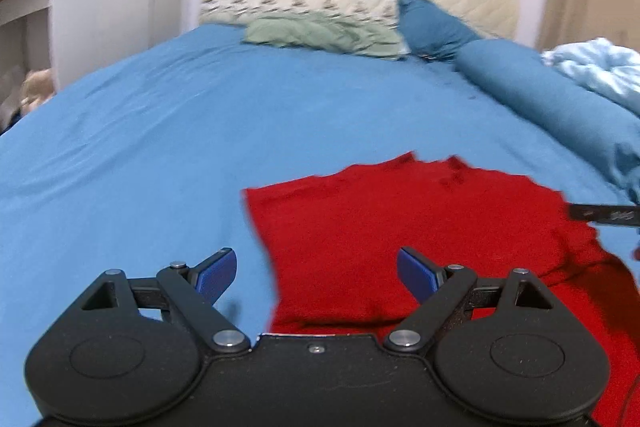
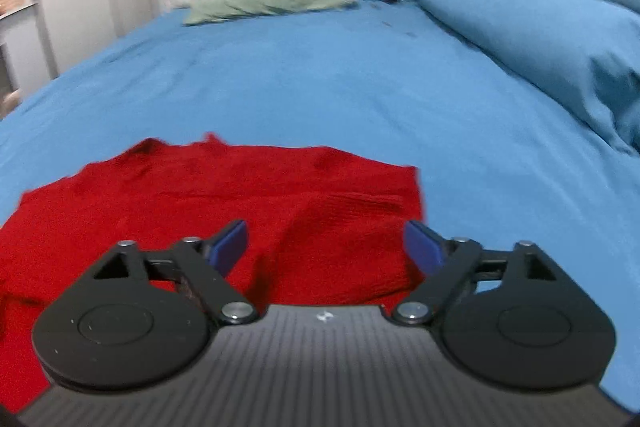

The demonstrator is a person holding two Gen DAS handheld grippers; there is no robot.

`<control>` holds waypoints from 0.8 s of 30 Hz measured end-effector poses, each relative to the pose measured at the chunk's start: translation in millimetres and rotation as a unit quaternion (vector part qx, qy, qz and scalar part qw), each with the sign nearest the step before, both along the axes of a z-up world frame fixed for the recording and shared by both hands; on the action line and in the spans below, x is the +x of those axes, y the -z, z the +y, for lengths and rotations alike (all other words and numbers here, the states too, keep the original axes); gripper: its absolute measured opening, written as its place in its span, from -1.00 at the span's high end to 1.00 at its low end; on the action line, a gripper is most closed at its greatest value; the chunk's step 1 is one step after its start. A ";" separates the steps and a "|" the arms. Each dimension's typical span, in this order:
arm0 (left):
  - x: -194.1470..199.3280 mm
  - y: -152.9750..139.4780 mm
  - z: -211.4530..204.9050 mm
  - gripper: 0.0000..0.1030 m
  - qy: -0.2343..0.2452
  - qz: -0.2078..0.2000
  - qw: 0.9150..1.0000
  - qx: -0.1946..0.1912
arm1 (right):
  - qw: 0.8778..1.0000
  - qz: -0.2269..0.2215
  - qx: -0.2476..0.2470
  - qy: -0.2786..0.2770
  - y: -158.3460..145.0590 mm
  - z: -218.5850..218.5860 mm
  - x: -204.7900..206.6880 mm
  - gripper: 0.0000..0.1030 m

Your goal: Fold small clothes

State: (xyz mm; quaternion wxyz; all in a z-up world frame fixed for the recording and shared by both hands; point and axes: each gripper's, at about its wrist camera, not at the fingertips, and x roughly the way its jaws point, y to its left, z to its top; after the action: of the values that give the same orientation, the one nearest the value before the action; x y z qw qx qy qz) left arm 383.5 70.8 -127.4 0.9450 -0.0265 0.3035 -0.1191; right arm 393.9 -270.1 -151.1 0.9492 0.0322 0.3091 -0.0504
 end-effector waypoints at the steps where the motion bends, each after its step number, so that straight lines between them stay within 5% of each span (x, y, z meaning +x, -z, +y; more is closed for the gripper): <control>1: 0.9 1.9 -6.3 -0.75 0.009 0.002 1.000 0.002 | 1.000 0.002 -0.003 -0.015 1.7 5.3 1.7 -1.00; 7: 12.6 37.6 -25.7 -0.76 0.047 0.055 0.997 0.009 | 0.997 0.068 0.016 -0.022 32.2 0.2 29.2 -1.00; 13: 3.1 38.8 -34.1 -0.79 0.050 0.045 0.997 0.047 | 0.997 0.062 0.044 -0.005 32.6 -23.8 15.2 -1.00; 24: -91.1 -66.6 -20.0 -0.81 -0.006 0.041 0.998 0.039 | 0.996 -0.005 0.052 -0.071 -89.2 -32.3 -134.5 -1.00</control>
State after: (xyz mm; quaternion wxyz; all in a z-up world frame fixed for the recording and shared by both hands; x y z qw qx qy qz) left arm 292.4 50.8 -60.8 0.9328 0.0039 0.3461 -0.1001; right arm 259.4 -302.5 -62.0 0.9490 0.0595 0.3078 0.0332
